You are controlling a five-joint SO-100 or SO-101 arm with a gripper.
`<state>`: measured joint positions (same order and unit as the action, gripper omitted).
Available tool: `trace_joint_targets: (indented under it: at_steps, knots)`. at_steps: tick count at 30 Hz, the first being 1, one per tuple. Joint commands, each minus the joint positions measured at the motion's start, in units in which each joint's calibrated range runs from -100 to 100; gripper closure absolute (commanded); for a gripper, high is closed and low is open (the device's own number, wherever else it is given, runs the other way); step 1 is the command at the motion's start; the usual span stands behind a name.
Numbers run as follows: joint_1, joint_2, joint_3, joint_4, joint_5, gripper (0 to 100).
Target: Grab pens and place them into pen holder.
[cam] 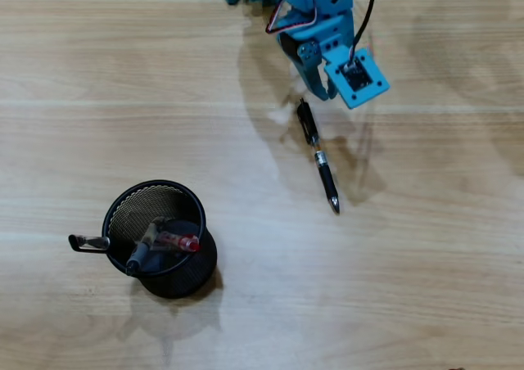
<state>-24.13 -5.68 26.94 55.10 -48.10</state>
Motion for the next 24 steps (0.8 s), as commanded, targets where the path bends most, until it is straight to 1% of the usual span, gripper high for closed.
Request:
trace_joint_targets:
  at_steps: [1, 9, 18, 24]
  knots:
    - [1.4, 6.1, -10.0, 2.0, 0.2, 98]
    - [2.6, 16.6, -19.4, 2.1, 0.2, 98]
    - [3.5, 20.8, -19.9, 2.1, -0.1, 97]
    - [3.6, 21.1, -19.8, 2.1, -0.1, 89]
